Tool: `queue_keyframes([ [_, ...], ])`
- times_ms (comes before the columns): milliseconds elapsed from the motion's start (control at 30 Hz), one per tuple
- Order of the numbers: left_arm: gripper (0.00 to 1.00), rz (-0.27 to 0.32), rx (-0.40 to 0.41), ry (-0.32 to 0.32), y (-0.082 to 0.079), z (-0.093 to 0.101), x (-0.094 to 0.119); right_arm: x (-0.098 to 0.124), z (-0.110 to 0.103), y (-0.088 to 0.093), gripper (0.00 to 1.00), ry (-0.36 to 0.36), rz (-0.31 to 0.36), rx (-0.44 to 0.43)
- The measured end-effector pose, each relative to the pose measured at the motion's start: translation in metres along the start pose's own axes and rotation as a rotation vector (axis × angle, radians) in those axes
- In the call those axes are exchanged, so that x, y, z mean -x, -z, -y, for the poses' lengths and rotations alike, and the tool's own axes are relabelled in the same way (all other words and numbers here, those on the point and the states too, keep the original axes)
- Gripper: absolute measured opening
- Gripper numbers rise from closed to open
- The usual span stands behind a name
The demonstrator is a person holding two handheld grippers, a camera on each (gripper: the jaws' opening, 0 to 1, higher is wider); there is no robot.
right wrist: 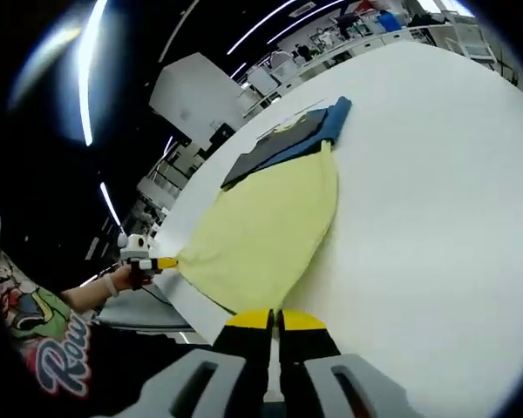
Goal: Fold the garment on the visible template until the final outline fits inside the template.
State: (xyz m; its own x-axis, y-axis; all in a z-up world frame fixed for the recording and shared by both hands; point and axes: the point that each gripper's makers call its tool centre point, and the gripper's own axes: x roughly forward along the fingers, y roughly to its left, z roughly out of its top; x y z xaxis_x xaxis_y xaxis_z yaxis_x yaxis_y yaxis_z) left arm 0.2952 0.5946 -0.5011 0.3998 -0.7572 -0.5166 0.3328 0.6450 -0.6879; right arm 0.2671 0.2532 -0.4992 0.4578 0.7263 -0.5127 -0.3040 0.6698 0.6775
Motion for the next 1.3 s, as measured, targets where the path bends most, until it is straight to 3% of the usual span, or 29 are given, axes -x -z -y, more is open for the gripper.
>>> queue_keyframes([
  [233, 0.0, -0.093, -0.01, 0.069, 0.018, 0.025, 0.008, 0.019, -0.007, 0.0, 0.0, -0.027, 0.006, -0.037],
  [433, 0.0, -0.142, 0.028, 0.13, 0.03, 0.044, 0.018, 0.034, -0.019, 0.015, 0.0, -0.036, 0.005, -0.074],
  [700, 0.0, -0.204, 0.062, 0.15, 0.045, 0.05, 0.026, 0.041, -0.027, 0.038, 0.0, -0.058, -0.018, -0.149],
  [833, 0.0, -0.204, 0.077, 0.153, 0.046, 0.05, 0.027, 0.041, -0.027, 0.042, 0.0, -0.058, -0.024, -0.175],
  [900, 0.0, -0.185, 0.08, 0.162, 0.041, 0.051, 0.027, 0.039, -0.028, 0.039, 0.0, -0.066, -0.017, -0.183],
  [1067, 0.0, -0.117, 0.087, 0.182, 0.011, 0.06, 0.026, 0.039, -0.034, 0.014, 0.0, -0.097, 0.013, -0.185],
  [1167, 0.0, -0.05, 0.048, 0.206, -0.018, 0.069, 0.025, 0.041, -0.039, -0.015, 0.0, -0.127, 0.068, -0.178],
  [1300, 0.0, 0.041, 0.058, 0.226, -0.053, 0.071, 0.02, 0.039, -0.038, -0.048, 0.0, -0.155, 0.119, -0.176],
])
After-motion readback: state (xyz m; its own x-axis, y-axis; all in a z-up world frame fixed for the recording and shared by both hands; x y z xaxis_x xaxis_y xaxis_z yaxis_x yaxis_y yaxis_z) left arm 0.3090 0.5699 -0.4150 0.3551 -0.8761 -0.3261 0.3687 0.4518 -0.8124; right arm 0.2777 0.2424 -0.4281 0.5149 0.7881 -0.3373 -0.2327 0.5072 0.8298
